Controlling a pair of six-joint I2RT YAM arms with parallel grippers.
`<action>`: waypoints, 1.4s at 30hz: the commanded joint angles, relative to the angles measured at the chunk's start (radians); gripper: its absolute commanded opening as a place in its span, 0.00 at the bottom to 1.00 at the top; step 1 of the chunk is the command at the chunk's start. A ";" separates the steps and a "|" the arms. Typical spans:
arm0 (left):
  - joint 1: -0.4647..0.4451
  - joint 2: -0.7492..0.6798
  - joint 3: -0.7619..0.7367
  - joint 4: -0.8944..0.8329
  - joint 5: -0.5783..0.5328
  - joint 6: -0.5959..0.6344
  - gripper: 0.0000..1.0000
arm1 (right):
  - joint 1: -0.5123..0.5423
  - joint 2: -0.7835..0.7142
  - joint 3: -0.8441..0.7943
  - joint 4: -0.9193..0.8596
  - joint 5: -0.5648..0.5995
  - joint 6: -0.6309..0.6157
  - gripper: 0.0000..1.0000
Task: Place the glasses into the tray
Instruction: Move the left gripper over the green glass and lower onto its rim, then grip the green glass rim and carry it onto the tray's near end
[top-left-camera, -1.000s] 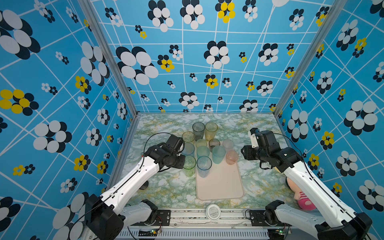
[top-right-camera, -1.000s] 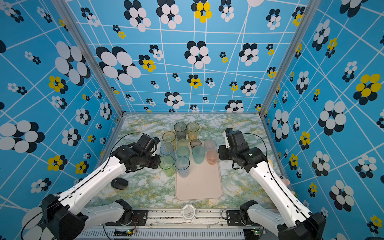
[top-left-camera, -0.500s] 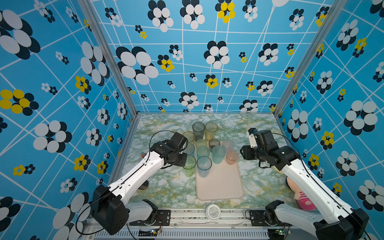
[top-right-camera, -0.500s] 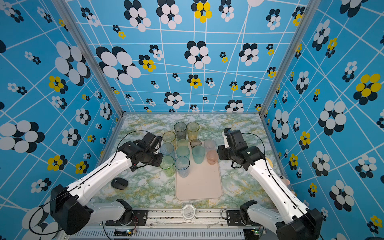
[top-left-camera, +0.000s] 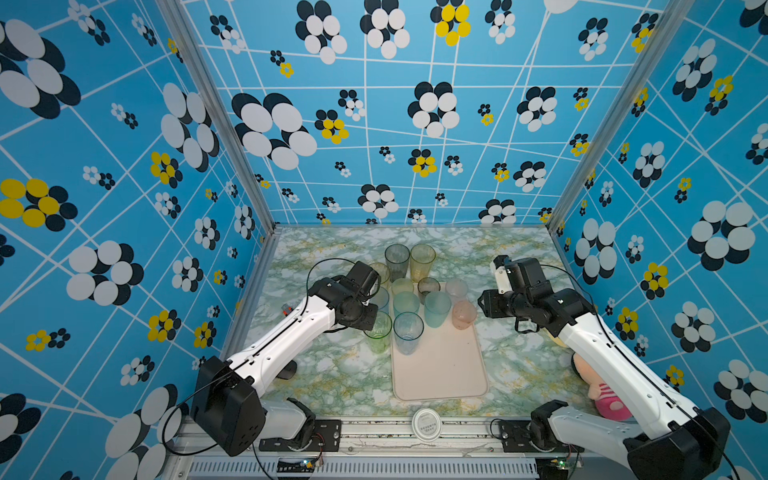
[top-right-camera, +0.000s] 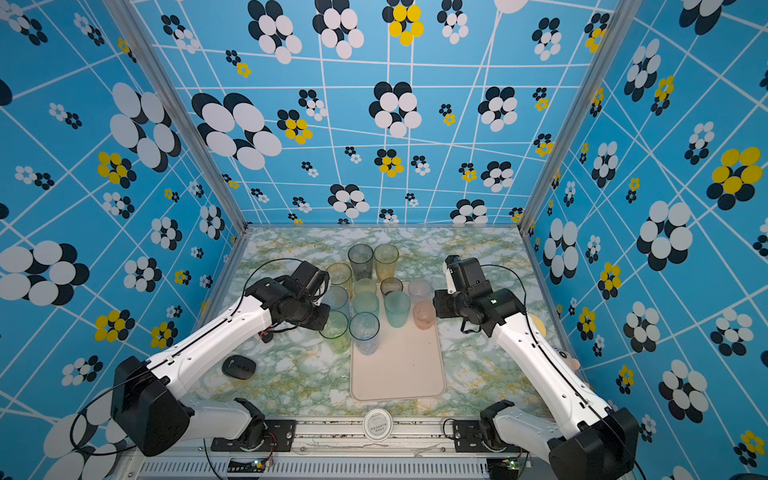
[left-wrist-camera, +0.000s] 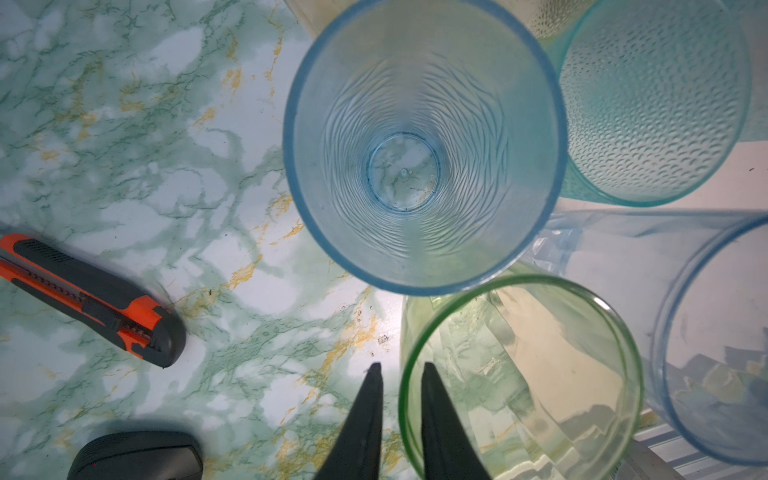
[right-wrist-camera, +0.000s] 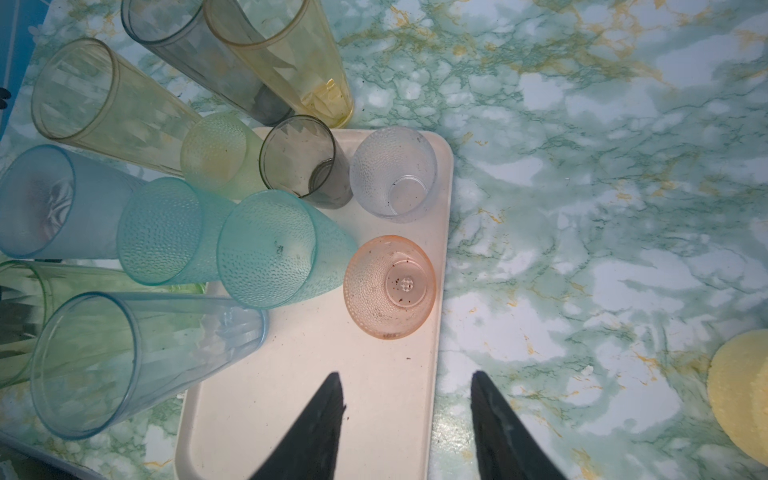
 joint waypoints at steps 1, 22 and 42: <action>-0.007 0.012 0.033 -0.030 -0.015 0.017 0.17 | -0.010 0.001 -0.020 0.015 -0.010 -0.017 0.52; -0.015 0.058 0.082 -0.119 -0.006 0.045 0.00 | -0.021 -0.018 -0.044 0.020 -0.019 -0.021 0.52; -0.072 -0.168 0.011 -0.266 0.078 -0.028 0.00 | -0.022 -0.050 -0.049 0.011 -0.048 -0.013 0.52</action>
